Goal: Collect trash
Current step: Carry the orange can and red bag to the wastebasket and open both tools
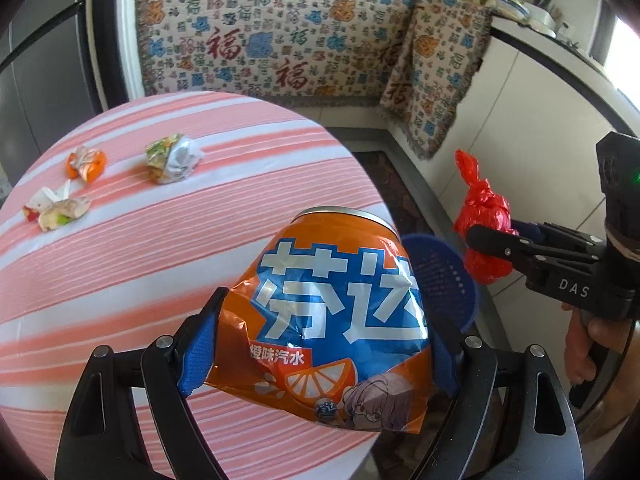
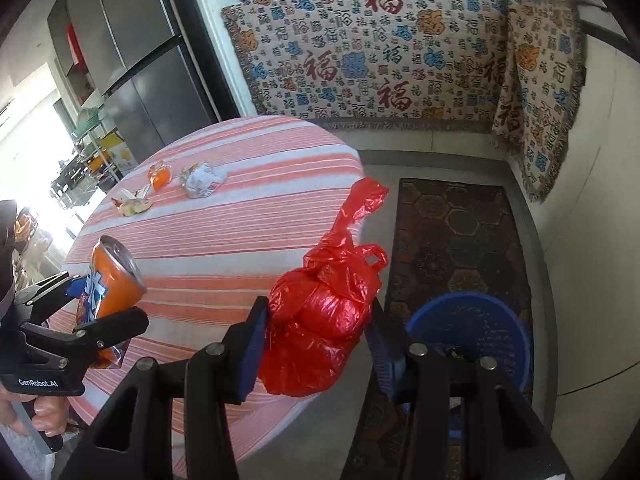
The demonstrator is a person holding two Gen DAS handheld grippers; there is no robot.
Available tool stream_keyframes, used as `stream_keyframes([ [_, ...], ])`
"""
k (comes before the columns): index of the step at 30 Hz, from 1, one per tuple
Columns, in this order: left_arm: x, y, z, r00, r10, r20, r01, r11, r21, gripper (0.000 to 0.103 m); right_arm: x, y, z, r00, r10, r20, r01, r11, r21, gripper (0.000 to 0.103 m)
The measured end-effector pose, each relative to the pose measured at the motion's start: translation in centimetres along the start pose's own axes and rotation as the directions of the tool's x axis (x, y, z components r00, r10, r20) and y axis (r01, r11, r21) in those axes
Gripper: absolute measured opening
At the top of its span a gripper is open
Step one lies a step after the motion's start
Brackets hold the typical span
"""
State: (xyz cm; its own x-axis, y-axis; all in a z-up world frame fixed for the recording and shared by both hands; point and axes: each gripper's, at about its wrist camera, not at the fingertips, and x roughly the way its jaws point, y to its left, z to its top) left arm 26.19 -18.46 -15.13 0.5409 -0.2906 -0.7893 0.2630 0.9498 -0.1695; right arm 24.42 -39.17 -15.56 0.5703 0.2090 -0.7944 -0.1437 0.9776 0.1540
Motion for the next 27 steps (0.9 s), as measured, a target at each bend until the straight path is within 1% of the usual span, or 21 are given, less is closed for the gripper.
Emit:
stream_keyframes([
  [9, 3.1, -7.1, 2.6, 0.995, -0.095, -0.020, 0.096, 0.993, 0.062, 0.087, -2.4, -7.4, -1.7, 0.995, -0.103, 0.000, 0.102, 0.990, 0.094, 0.048],
  [13, 5.3, -10.0, 4.1, 0.988, -0.151, -0.041, 0.154, 0.985, 0.076, 0.087, -2.0, -10.3, -2.5, 0.986, -0.167, -0.029, 0.169, 0.978, 0.126, 0.048],
  [15, 6.7, -11.3, 4.8, 0.981, -0.182, -0.060, 0.186, 0.979, 0.078, 0.087, -1.7, -11.6, -2.9, 0.982, -0.185, -0.046, 0.190, 0.972, 0.137, 0.048],
  [18, 8.7, -12.9, 5.6, 0.974, -0.211, -0.080, 0.218, 0.972, 0.084, 0.087, -1.4, -13.3, -3.3, 0.977, -0.203, -0.060, 0.210, 0.967, 0.146, 0.048],
  [22, 10.9, -14.4, 5.9, 0.971, -0.216, -0.105, 0.226, 0.969, 0.103, 0.087, -1.2, -15.2, -3.8, 0.975, -0.213, -0.067, 0.221, 0.963, 0.151, 0.048],
  [27, 14.0, -15.2, 6.2, 0.958, -0.242, -0.156, 0.254, 0.965, 0.063, 0.087, -0.5, -17.0, -4.1, 0.972, -0.223, -0.069, 0.231, 0.962, 0.145, 0.048],
])
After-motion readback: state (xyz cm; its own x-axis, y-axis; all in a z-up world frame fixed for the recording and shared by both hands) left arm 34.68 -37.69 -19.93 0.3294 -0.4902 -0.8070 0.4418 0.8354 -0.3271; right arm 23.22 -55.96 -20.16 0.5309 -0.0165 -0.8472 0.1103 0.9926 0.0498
